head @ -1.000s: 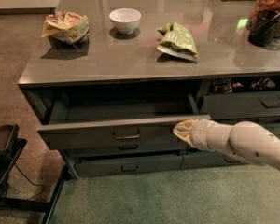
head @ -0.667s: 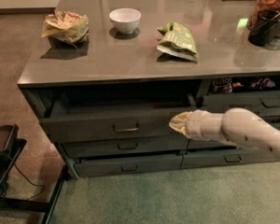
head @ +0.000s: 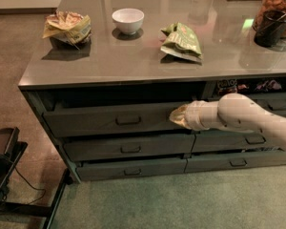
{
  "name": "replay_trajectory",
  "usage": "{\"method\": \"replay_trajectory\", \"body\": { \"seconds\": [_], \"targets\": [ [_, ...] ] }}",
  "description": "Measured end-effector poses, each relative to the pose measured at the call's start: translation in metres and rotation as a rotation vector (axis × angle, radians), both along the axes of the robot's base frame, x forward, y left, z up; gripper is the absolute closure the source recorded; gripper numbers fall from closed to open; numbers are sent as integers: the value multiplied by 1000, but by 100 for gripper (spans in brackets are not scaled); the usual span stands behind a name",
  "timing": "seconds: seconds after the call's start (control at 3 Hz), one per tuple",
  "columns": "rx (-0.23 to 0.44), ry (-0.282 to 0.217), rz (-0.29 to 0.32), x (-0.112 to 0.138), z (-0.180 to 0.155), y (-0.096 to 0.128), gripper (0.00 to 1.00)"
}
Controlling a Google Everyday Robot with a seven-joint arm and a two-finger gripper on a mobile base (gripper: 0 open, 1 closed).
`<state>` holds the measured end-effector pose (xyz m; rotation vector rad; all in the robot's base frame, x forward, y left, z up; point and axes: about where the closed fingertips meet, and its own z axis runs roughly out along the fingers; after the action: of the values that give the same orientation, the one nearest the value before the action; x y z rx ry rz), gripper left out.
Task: Close top drawer
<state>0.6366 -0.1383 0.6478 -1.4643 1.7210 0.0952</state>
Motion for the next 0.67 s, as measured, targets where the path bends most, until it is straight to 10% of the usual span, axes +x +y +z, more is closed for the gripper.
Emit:
{"method": "replay_trajectory", "body": {
  "seconds": [0.67],
  "targets": [
    [13,-4,-9,23,4,-4,100]
  ]
}}
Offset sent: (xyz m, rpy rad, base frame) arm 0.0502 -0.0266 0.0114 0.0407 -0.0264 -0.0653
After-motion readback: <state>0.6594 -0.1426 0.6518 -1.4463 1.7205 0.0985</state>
